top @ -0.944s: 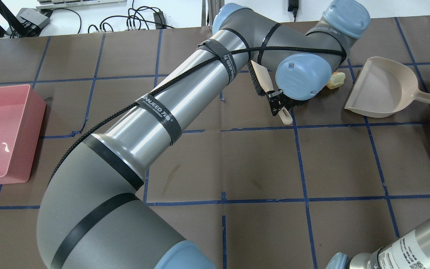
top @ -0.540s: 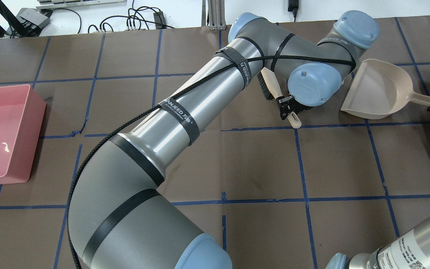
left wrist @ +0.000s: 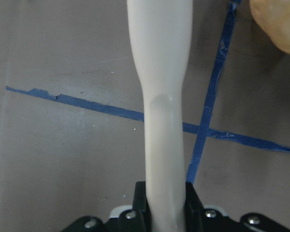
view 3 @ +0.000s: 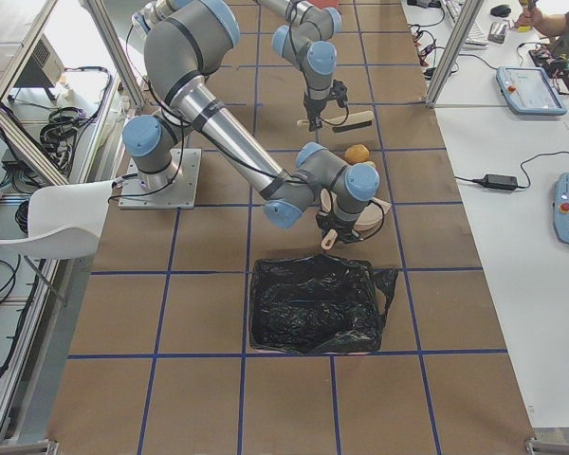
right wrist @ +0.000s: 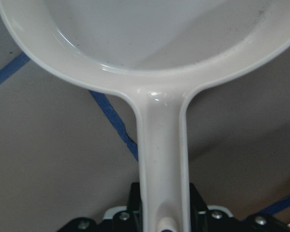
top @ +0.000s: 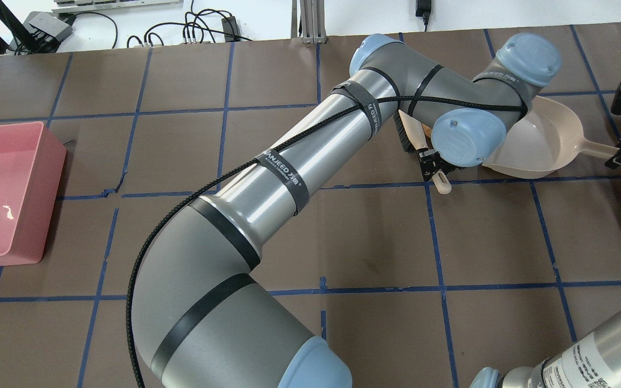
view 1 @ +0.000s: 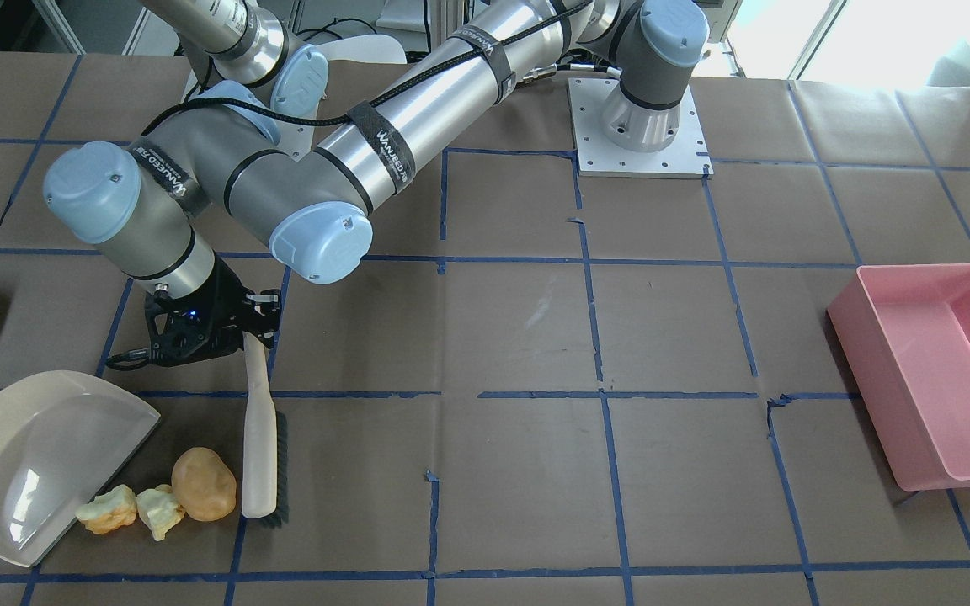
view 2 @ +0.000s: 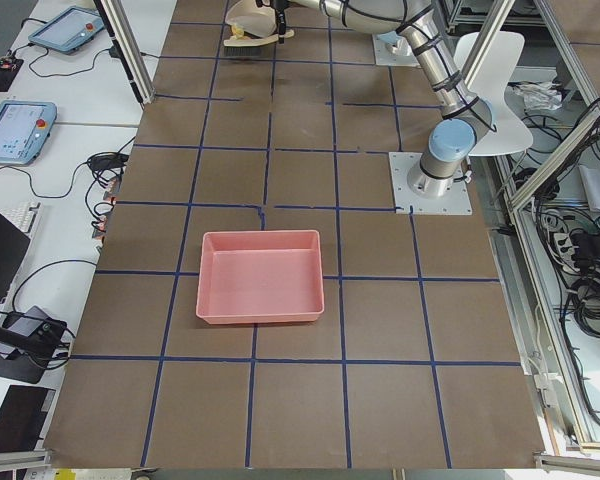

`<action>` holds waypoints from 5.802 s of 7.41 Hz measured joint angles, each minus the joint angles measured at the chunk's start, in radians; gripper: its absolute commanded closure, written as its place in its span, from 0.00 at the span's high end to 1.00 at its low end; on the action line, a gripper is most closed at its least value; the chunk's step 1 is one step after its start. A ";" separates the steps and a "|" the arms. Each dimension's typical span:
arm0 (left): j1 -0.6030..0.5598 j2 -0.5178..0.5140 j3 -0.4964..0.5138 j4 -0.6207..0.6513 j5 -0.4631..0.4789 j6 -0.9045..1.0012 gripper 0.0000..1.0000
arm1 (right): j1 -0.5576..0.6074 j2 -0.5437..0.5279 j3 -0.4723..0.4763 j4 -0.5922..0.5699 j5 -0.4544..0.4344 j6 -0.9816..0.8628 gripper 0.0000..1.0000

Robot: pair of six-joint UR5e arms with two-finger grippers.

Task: Sweep and dump trash in nearest bin
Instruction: 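Sweep the potato into the dustpan with the left gripper's brush, then sweep the yellow pieces into the dustpan with the left gripper's brush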

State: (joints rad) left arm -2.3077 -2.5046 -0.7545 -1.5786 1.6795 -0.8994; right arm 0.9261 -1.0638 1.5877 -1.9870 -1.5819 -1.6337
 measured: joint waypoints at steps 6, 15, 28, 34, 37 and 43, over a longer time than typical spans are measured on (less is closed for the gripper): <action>-0.005 -0.057 0.017 0.050 -0.032 0.090 0.00 | 0.012 -0.004 -0.002 0.022 0.004 0.001 0.15; -0.006 -0.096 0.080 0.139 -0.143 0.642 0.00 | 0.029 -0.004 -0.005 0.023 0.005 0.007 0.16; 0.117 -0.203 0.277 0.192 -0.048 0.809 0.01 | 0.033 0.013 -0.010 0.010 0.004 0.008 0.17; 0.145 -0.244 0.282 0.206 -0.086 0.994 0.02 | 0.033 0.030 -0.058 0.016 -0.025 -0.003 0.17; 0.094 -0.244 0.276 0.187 -0.113 1.005 0.03 | 0.033 0.038 -0.081 0.016 -0.033 -0.003 0.17; -0.026 -0.212 0.270 0.149 -0.152 0.965 0.03 | 0.033 0.045 -0.084 0.019 -0.032 -0.002 0.18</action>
State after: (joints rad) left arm -2.3337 -2.7163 -0.4844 -1.4294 1.5274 0.0660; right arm 0.9587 -1.0184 1.5033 -1.9681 -1.6135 -1.6352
